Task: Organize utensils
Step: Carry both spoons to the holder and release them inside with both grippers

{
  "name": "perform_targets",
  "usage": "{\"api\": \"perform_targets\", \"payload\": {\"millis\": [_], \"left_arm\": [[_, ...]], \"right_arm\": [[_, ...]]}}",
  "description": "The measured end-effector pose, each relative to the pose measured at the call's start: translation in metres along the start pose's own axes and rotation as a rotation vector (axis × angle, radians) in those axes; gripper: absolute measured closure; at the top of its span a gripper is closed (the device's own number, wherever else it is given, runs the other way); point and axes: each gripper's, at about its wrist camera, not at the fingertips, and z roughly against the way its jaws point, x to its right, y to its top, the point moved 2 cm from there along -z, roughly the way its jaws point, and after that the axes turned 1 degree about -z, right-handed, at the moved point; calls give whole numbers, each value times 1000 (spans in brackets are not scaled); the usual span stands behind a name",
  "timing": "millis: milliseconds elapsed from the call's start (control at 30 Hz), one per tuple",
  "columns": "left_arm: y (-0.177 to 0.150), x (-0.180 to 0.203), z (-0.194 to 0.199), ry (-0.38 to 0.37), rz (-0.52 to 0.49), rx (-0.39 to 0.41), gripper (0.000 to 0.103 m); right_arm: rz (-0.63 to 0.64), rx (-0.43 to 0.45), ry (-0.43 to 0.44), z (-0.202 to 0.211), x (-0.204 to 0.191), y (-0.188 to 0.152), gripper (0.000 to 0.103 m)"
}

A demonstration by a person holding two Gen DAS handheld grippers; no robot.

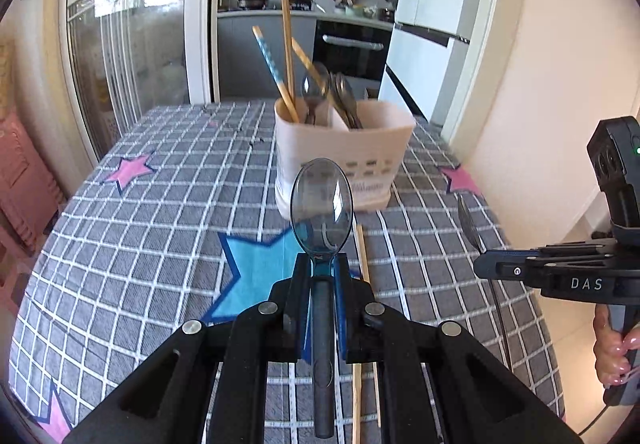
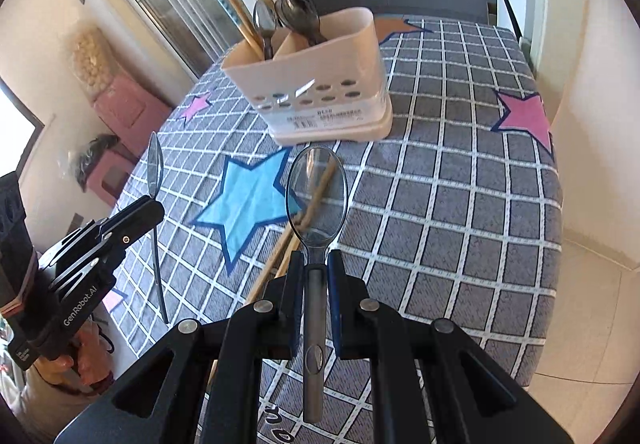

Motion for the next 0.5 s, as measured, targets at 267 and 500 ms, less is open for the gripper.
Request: {"api": "perform_targets", "payload": {"millis": [267, 500], "left_arm": [[33, -6, 3, -3, 32, 68, 61], [68, -9, -3, -10, 46, 118, 61]], "right_arm": [[-5, 39, 17, 6, -1, 28, 90], [-8, 109, 23, 15, -4, 62, 90]]}}
